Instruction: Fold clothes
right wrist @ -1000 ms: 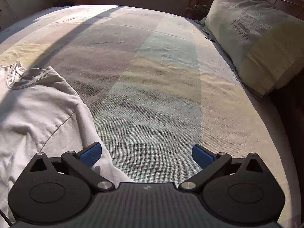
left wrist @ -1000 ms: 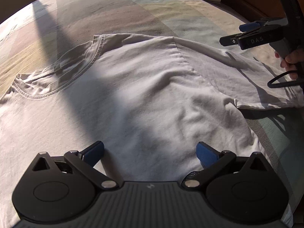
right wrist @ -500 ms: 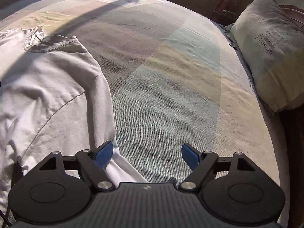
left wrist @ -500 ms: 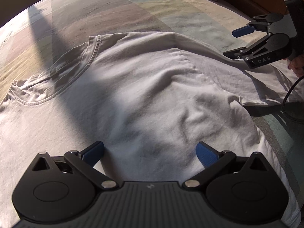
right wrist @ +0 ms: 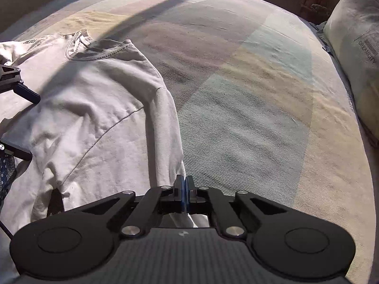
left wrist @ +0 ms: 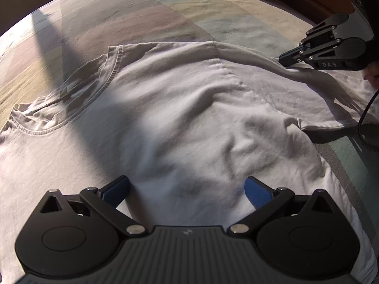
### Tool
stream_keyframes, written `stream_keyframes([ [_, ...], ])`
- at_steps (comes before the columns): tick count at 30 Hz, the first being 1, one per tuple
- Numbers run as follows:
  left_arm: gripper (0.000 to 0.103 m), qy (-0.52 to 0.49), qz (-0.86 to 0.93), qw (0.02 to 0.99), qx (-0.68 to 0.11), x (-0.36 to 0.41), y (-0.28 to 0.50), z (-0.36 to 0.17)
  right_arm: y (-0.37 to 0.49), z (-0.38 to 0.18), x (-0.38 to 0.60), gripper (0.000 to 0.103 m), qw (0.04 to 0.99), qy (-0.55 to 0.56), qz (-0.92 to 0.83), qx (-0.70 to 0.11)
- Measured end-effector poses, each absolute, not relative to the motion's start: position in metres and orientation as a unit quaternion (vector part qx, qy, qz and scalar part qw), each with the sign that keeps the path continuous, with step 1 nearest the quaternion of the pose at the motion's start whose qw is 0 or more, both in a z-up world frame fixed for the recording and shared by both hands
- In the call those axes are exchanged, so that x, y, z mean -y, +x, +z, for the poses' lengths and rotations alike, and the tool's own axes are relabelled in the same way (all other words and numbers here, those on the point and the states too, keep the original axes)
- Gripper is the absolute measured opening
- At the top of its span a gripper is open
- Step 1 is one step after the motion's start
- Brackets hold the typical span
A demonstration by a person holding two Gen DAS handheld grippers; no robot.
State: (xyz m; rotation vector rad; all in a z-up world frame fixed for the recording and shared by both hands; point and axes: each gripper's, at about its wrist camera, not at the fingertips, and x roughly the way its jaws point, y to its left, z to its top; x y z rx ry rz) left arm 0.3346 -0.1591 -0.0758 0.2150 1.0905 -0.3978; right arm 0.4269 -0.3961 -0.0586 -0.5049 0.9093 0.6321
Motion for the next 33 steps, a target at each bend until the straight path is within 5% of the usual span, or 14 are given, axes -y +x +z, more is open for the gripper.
stream_keyframes([
  [15, 0.102, 0.103, -0.182, 0.831, -0.516, 0.161, 0.336, -0.076, 0.439, -0.064, 0.407, 0.008, 0.867, -0.106, 0.188, -0.45],
  [24, 0.103, 0.105, -0.178, 0.831, -0.516, 0.162, 0.336, -0.077, 0.387, -0.035, 0.448, 0.036, 0.879, -0.009, 0.11, -0.464],
  [33, 0.103, 0.111, -0.177, 0.827, -0.523, 0.163, 0.339, -0.077, 0.405, -0.06, 0.498, 0.036, 0.896, 0.012, 0.007, -0.443],
])
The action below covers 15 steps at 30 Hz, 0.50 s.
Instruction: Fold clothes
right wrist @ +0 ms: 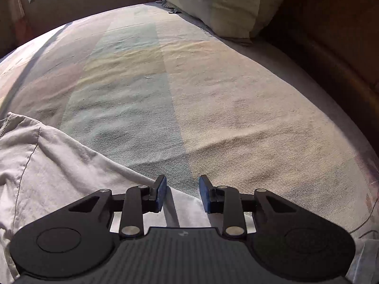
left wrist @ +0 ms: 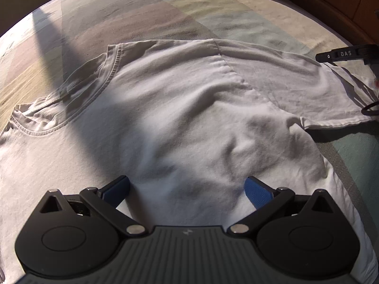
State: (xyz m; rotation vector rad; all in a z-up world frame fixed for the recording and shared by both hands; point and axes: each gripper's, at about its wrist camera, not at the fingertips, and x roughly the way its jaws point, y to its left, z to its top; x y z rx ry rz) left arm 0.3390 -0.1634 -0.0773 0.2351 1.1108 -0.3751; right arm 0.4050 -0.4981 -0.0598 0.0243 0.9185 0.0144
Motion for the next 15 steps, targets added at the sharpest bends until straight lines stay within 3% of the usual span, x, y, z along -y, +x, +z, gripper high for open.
stream_keyframes([
  [3, 0.103, 0.111, -0.172, 0.825, -0.527, 0.164, 0.34, -0.078, 0.41, -0.048, 0.521, 0.039, 0.894, 0.024, -0.017, -0.446],
  [8, 0.103, 0.111, -0.169, 0.824, -0.53, 0.164, 0.34, -0.079, 0.342, -0.024, 0.544, 0.076, 0.898, 0.044, -0.032, -0.436],
  [12, 0.103, 0.112, -0.17, 0.824, -0.529, 0.164, 0.341, -0.079, 0.313, -0.051, 0.566, 0.078, 0.879, 0.054, -0.054, -0.471],
  [15, 0.103, 0.114, -0.173, 0.822, -0.53, 0.164, 0.341, -0.079, 0.309, -0.059, 0.604, 0.08, 0.887, 0.046, -0.093, -0.451],
])
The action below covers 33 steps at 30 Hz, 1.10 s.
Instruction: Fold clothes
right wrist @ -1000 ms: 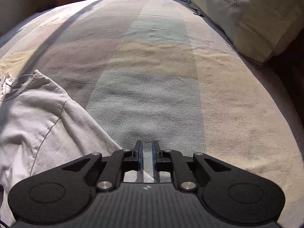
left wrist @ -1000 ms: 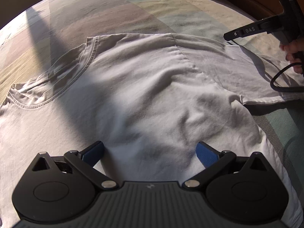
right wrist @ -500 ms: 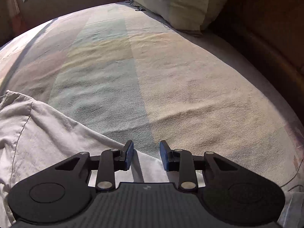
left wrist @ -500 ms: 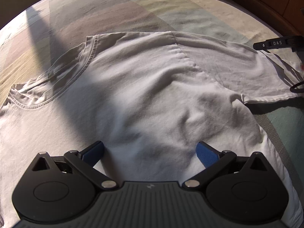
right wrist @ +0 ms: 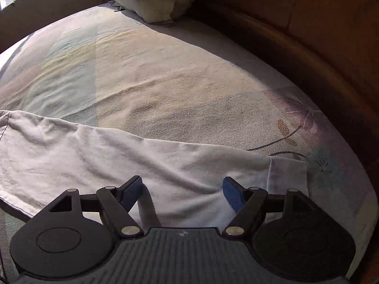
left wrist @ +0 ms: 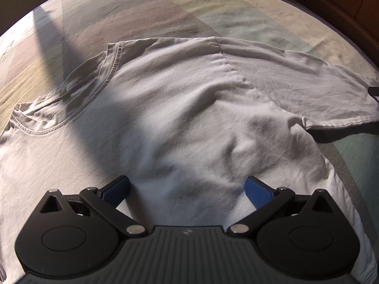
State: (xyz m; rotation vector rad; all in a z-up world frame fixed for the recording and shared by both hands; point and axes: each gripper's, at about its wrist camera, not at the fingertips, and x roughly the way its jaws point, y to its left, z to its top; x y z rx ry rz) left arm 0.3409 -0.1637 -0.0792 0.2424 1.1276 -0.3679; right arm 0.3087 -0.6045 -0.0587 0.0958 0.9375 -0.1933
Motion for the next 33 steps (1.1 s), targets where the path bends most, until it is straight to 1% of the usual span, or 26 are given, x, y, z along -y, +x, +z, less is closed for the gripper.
stream_keyframes([
  [1, 0.103, 0.114, -0.173, 0.823, -0.529, 0.164, 0.341, -0.079, 0.309, -0.058, 0.622, 0.081, 0.888, 0.064, -0.097, -0.445],
  [2, 0.103, 0.115, -0.174, 0.823, -0.529, 0.164, 0.341, -0.08, 0.309, -0.058, 0.637, 0.077, 0.889, 0.081, -0.097, -0.44],
  [3, 0.103, 0.115, -0.173, 0.823, -0.528, 0.164, 0.34, -0.08, 0.31, -0.056, 0.644, 0.077, 0.889, 0.092, -0.083, -0.441],
  [6, 0.103, 0.115, -0.169, 0.823, -0.53, 0.166, 0.341, -0.08, 0.316, -0.045, 0.627, 0.079, 0.877, 0.051, -0.086, -0.471],
  [8, 0.103, 0.114, -0.165, 0.822, -0.533, 0.167, 0.341, -0.08, 0.315, -0.033, 0.605, 0.089, 0.88, 0.041, -0.077, -0.466],
  [10, 0.103, 0.114, -0.164, 0.822, -0.533, 0.168, 0.341, -0.08, 0.312, -0.027, 0.58, 0.096, 0.889, 0.039, -0.053, -0.452],
  [12, 0.103, 0.114, -0.166, 0.822, -0.533, 0.168, 0.341, -0.08, 0.31, -0.034, 0.556, 0.097, 0.892, 0.016, -0.04, -0.449],
  [15, 0.103, 0.116, -0.172, 0.821, -0.532, 0.166, 0.34, -0.079, 0.306, -0.056, 0.548, 0.097, 0.882, -0.012, -0.042, -0.469],
  [17, 0.103, 0.118, -0.177, 0.821, -0.53, 0.165, 0.34, -0.079, 0.295, -0.063, 0.564, 0.103, 0.881, 0.0, -0.057, -0.469],
  [19, 0.103, 0.121, -0.182, 0.818, -0.532, 0.165, 0.34, -0.078, 0.281, -0.065, 0.589, 0.103, 0.883, 0.029, -0.073, -0.463],
  [20, 0.103, 0.123, -0.184, 0.816, -0.534, 0.166, 0.341, -0.077, 0.279, -0.063, 0.594, 0.102, 0.88, 0.029, -0.067, -0.469],
  [21, 0.102, 0.124, -0.187, 0.815, -0.535, 0.166, 0.341, -0.075, 0.282, -0.06, 0.591, 0.102, 0.873, 0.006, -0.069, -0.482],
  [23, 0.102, 0.13, -0.202, 0.815, -0.527, 0.168, 0.336, -0.068, 0.289, -0.051, 0.573, 0.103, 0.863, -0.03, -0.079, -0.498],
  [24, 0.102, 0.14, -0.213, 0.816, -0.519, 0.17, 0.332, -0.064, 0.291, -0.045, 0.564, 0.103, 0.866, -0.027, -0.062, -0.496],
  [29, 0.102, 0.184, -0.251, 0.807, -0.502, 0.173, 0.309, -0.058, 0.314, -0.022, 0.471, 0.103, 0.895, -0.024, 0.062, -0.44],
  [33, 0.102, 0.187, -0.247, 0.803, -0.509, 0.158, 0.289, -0.062, 0.333, -0.031, 0.383, 0.103, 0.895, -0.034, 0.151, -0.417],
])
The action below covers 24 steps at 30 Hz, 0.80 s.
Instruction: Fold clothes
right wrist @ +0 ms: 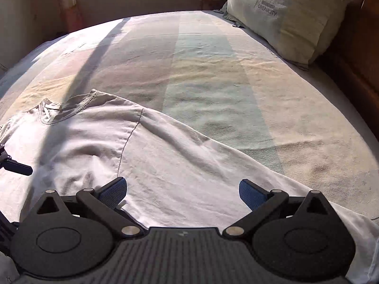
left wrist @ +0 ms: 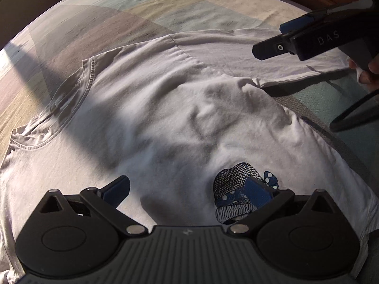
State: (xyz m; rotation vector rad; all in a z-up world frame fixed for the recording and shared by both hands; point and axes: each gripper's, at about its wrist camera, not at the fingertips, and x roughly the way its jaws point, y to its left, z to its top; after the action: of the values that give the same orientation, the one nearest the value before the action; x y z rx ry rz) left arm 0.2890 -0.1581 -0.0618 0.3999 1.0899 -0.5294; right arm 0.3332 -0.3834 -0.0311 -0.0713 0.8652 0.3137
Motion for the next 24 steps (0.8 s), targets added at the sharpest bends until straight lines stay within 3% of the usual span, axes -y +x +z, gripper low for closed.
stream_keyframes([
  [5, 0.102, 0.162, -0.234, 0.798, -0.531, 0.128, 0.273, -0.064, 0.34, -0.053, 0.317, 0.103, 0.889, -0.097, 0.171, -0.413],
  [14, 0.102, 0.143, -0.24, 0.796, -0.537, 0.086, 0.256, -0.068, 0.295, -0.062, 0.373, 0.103, 0.856, -0.143, 0.146, -0.475],
  [24, 0.102, 0.153, -0.207, 0.813, -0.522, 0.046, 0.268, -0.063, 0.316, -0.031, 0.271, 0.103, 0.869, -0.113, 0.257, -0.407],
])
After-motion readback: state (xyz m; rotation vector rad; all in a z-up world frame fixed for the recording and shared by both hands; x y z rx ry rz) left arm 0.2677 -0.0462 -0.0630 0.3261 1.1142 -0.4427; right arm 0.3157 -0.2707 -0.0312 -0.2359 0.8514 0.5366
